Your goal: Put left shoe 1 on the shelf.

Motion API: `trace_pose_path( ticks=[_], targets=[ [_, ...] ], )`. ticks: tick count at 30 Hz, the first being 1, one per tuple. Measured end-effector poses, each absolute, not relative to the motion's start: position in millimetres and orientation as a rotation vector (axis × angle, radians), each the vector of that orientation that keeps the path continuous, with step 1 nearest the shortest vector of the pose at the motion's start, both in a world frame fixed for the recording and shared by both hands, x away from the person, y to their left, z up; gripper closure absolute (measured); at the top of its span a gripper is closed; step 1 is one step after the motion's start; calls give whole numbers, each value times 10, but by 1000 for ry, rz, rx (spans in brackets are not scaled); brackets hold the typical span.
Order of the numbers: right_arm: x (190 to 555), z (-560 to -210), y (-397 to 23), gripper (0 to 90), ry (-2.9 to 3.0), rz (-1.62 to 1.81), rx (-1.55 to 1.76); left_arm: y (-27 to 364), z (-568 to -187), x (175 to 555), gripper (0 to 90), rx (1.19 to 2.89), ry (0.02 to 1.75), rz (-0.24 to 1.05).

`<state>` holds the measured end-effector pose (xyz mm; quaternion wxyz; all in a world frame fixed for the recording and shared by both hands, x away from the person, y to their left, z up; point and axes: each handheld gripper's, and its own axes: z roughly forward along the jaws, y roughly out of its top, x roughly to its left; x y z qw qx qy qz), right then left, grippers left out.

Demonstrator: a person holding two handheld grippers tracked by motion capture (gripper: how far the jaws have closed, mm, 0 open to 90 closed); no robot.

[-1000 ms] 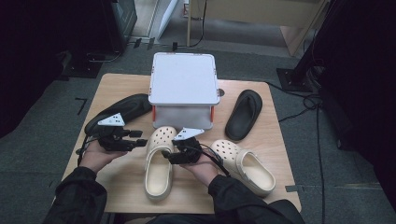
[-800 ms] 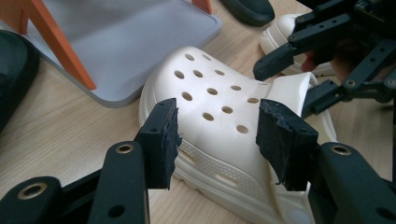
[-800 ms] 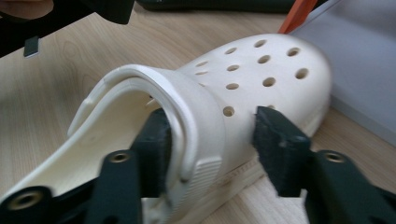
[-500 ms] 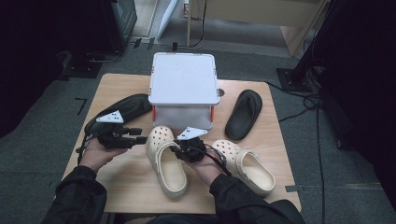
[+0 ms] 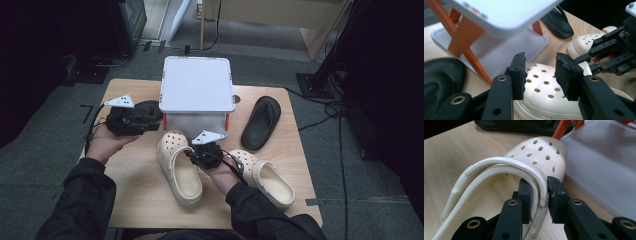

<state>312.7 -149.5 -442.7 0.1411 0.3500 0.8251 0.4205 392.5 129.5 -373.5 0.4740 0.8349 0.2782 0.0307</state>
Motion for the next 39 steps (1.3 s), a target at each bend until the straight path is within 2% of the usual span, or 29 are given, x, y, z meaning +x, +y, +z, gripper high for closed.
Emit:
trace_pose_path(
  ticks=[7,9,11,17,30,39],
  targets=[
    [3228,-4351,-1570,748,2318,1191,1051,1155,-3543,4130,644,2069,640,122],
    [3271,-4338,-1585,747,2305,1183,1059,1142,-3526,4194,678,2062,635,125],
    [3311,-4333,-1598,747,2289,1177,1072,1125,-3526,4254,751,2056,629,129],
    [3473,-4336,-1618,747,2247,1135,1103,1022,-3577,4442,800,2076,627,173],
    [3629,-4457,-1571,745,2196,1093,1163,983,-3605,4426,863,2105,610,215],
    [3682,-4512,-1463,712,2168,1129,1198,1001,-3623,4434,884,2083,623,189]
  ],
)
